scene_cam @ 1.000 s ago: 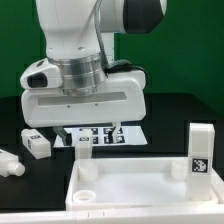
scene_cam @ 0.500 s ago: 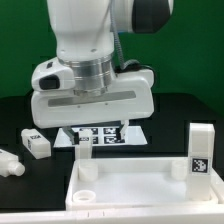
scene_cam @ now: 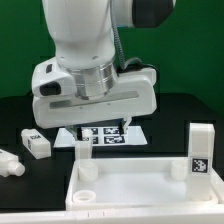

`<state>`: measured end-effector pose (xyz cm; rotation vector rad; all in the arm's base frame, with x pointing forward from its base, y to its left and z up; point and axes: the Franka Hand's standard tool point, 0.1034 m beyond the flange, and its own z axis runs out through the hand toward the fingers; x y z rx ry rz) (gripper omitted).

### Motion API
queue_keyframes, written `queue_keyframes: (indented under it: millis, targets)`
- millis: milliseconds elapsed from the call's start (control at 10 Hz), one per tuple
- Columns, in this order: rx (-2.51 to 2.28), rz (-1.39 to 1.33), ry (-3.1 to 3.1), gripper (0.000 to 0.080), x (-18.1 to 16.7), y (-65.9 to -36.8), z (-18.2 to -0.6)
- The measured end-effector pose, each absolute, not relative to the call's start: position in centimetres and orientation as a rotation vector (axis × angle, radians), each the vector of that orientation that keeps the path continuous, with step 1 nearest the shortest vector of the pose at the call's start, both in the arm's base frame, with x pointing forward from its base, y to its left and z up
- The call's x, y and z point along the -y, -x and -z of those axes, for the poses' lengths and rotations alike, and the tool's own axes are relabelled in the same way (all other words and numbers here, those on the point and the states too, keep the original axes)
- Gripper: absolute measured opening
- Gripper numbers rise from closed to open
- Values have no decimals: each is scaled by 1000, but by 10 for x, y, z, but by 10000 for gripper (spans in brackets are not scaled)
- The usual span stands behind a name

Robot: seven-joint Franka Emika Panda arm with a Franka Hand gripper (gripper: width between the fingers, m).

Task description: Assemble desk

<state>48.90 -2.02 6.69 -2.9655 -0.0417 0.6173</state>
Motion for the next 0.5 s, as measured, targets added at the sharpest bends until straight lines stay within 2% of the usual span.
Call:
queue_keyframes:
  millis: [200,500]
  targets:
    - [128,-698,2953,649,19,-486,-68]
    - [113,-990,2853,649,15,-481,-64]
